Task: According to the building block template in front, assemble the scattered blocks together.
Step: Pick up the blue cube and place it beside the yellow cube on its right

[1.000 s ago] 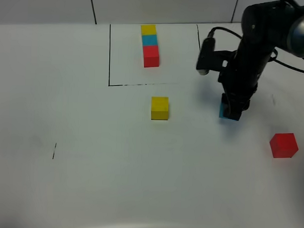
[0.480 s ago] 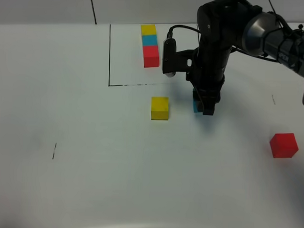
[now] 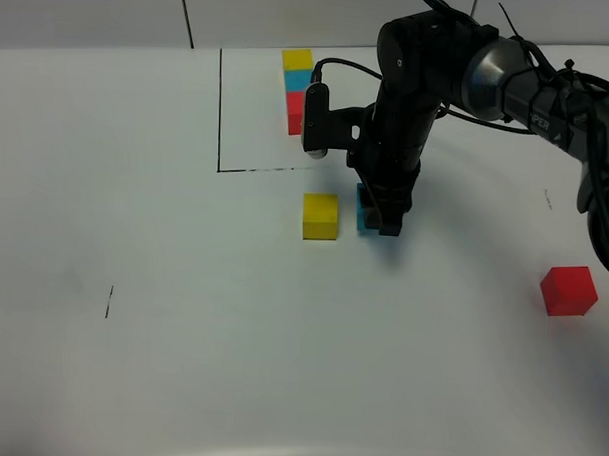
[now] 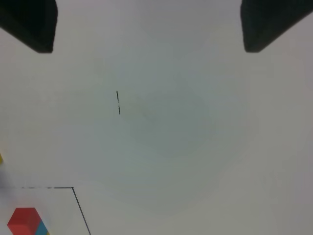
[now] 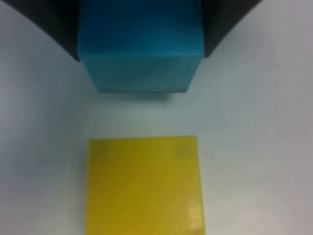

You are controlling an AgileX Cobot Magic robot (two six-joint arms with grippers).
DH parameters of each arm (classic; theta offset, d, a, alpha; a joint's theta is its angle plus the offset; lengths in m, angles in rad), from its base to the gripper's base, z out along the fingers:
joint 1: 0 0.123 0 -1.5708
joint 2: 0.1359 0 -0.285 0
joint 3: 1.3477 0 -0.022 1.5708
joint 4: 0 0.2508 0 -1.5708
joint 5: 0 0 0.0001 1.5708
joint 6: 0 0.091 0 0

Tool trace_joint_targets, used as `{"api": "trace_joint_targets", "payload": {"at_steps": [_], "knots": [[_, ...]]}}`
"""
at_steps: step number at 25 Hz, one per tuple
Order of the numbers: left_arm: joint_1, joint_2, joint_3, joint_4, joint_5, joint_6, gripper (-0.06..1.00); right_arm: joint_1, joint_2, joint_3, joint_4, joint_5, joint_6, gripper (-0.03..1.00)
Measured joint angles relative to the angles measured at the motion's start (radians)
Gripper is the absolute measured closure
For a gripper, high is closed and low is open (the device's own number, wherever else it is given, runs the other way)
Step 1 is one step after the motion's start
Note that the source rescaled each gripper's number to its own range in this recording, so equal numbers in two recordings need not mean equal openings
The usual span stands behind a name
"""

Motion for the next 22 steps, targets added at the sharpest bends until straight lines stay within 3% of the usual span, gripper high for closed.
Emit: {"api": "trace_joint_targets", "payload": {"at_steps": [22], "knots": [[0.000, 0.000, 0.000, 0.000, 0.000, 0.000, 0.32, 0.008, 0.054, 0.000, 0.066, -0.050, 0.000, 0.97]]}}
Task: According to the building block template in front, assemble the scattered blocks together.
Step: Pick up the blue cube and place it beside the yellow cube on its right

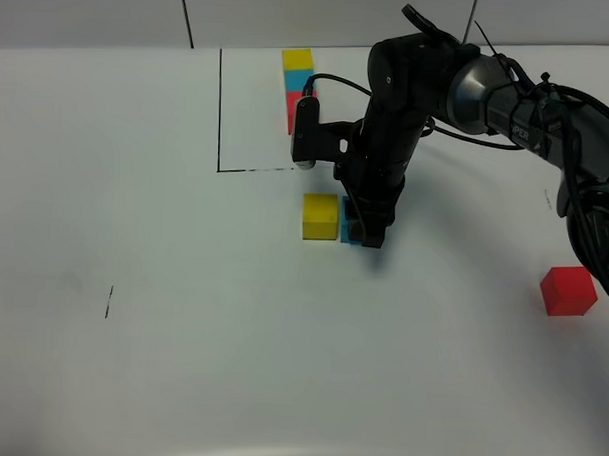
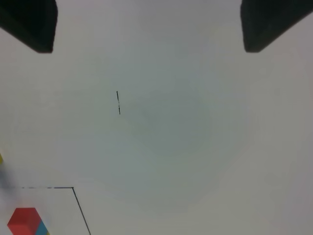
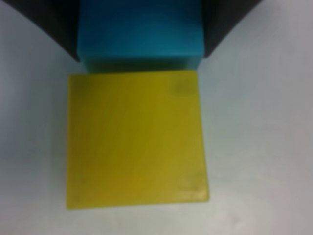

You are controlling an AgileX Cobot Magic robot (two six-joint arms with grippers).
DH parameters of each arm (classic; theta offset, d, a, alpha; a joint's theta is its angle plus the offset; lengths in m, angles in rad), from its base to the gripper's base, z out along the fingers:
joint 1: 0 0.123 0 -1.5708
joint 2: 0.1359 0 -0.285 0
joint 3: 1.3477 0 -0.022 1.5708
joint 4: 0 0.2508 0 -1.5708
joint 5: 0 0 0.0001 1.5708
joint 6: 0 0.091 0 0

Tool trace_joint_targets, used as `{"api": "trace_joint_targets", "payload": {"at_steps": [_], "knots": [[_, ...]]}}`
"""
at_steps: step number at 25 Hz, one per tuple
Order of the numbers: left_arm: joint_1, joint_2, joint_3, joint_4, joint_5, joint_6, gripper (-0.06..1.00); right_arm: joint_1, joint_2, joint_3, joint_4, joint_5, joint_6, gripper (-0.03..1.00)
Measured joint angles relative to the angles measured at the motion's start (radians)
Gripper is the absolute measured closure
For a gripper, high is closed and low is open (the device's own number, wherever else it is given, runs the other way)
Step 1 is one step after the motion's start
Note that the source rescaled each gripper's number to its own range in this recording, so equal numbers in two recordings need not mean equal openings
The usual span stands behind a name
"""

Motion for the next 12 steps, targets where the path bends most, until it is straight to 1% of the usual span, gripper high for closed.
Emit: {"api": "trace_joint_targets", "payload": {"at_steps": [12], "knots": [[0.000, 0.000, 0.000, 0.000, 0.000, 0.000, 0.32, 0.000, 0.004, -0.003, 0.005, -0.014, -0.019, 0.97]]}}
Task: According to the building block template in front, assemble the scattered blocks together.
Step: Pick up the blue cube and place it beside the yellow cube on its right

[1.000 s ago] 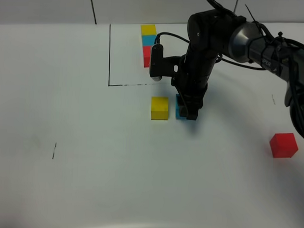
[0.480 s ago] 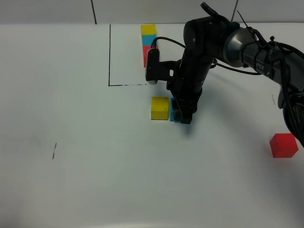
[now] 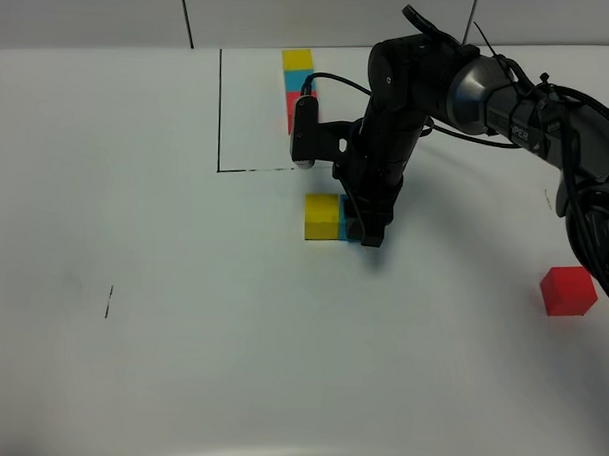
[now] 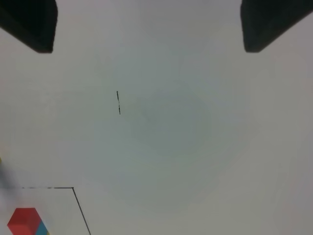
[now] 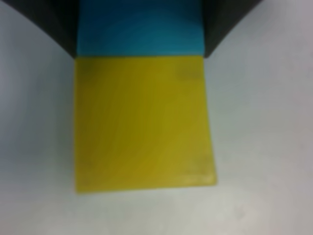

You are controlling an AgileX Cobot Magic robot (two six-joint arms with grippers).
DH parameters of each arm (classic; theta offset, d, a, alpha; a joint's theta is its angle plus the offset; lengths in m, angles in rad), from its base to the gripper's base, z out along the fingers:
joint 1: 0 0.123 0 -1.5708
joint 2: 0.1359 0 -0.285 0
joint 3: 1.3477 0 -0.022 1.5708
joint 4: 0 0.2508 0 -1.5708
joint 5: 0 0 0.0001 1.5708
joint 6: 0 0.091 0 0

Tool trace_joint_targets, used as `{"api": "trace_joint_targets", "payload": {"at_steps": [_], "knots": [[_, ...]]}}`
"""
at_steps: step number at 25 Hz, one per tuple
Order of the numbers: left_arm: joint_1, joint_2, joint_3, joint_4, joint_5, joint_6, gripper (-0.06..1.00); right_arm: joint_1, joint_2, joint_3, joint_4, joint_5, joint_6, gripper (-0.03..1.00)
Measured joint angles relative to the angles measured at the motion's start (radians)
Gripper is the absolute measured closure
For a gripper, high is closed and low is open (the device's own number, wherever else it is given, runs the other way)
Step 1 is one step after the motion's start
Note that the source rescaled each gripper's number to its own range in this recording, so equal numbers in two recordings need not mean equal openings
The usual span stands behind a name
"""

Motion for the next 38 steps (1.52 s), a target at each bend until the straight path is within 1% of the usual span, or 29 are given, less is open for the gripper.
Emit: {"api": "trace_joint_targets", "payload": {"at_steps": [7, 17, 32, 38], "knots": [[0.000, 0.000, 0.000, 0.000, 0.000, 0.000, 0.32, 0.002, 0.000, 0.000, -0.002, -0.002, -0.008, 0.97], [0.000, 0.000, 0.000, 0.000, 0.000, 0.000, 0.32, 0.003, 0.003, -0.002, -0.002, -0.003, -0.075, 0.97], [0.000, 0.000, 0.000, 0.000, 0.000, 0.000, 0.32, 0.005, 0.003, -0.002, -0.001, -0.005, -0.101, 0.97], [0.000, 0.000, 0.000, 0.000, 0.000, 0.000, 0.32, 0.005, 0.003, -0.002, 0.017, -0.011, -0.101, 0.97]]}}
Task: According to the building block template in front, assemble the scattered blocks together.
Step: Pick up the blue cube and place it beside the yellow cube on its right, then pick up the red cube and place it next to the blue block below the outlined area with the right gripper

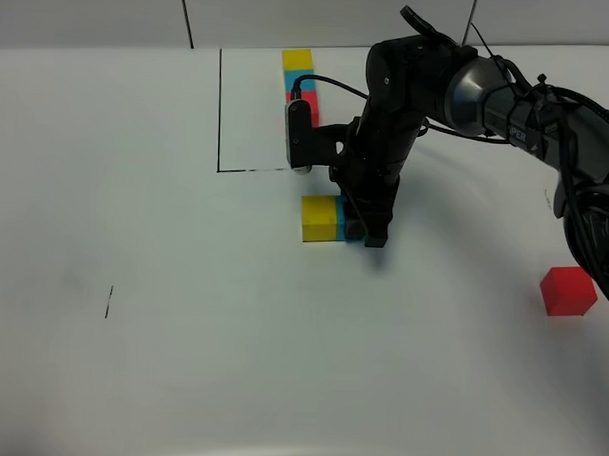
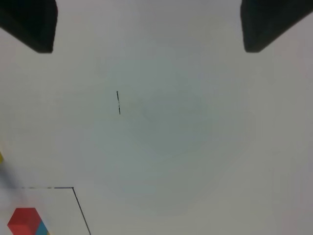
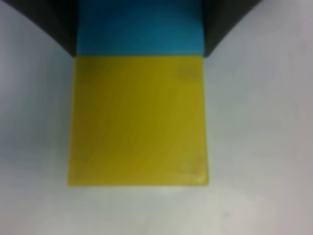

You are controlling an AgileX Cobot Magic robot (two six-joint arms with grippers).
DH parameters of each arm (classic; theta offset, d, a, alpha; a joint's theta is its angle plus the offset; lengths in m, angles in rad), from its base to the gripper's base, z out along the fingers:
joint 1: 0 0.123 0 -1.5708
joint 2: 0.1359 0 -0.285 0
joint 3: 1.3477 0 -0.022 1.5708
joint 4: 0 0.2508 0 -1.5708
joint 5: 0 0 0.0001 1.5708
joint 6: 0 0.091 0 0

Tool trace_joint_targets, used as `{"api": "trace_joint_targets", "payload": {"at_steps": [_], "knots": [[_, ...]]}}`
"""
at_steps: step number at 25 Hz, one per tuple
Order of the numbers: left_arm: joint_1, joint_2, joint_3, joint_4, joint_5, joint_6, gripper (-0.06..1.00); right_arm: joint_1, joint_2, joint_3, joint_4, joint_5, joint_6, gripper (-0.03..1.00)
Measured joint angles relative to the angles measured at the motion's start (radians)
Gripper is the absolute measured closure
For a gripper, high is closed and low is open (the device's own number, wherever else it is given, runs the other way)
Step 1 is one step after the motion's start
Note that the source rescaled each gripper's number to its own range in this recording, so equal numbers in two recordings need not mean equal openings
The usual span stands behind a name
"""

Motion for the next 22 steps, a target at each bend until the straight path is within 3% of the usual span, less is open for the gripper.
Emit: {"api": "trace_joint_targets", "payload": {"at_steps": [3, 6, 8, 11, 13, 18, 22], "knots": [[0.000, 0.000, 0.000, 0.000, 0.000, 0.000, 0.32, 0.000, 0.000, 0.000, 0.009, -0.005, 0.000, 0.92], [0.000, 0.000, 0.000, 0.000, 0.000, 0.000, 0.32, 0.004, 0.002, 0.001, 0.016, -0.012, 0.010, 0.61], [0.000, 0.000, 0.000, 0.000, 0.000, 0.000, 0.32, 0.004, -0.009, 0.001, 0.011, -0.012, 0.031, 0.34], [0.000, 0.000, 0.000, 0.000, 0.000, 0.000, 0.32, 0.005, -0.048, 0.002, -0.043, 0.004, 0.082, 0.09], [0.000, 0.000, 0.000, 0.000, 0.000, 0.000, 0.32, 0.002, -0.082, 0.002, -0.077, 0.025, 0.133, 0.04], [0.000, 0.000, 0.000, 0.000, 0.000, 0.000, 0.32, -0.043, -0.175, 0.028, -0.102, 0.048, 0.299, 0.02], [0.000, 0.000, 0.000, 0.000, 0.000, 0.000, 0.32, -0.103, -0.256, 0.167, -0.111, 0.032, 0.450, 0.02]]}}
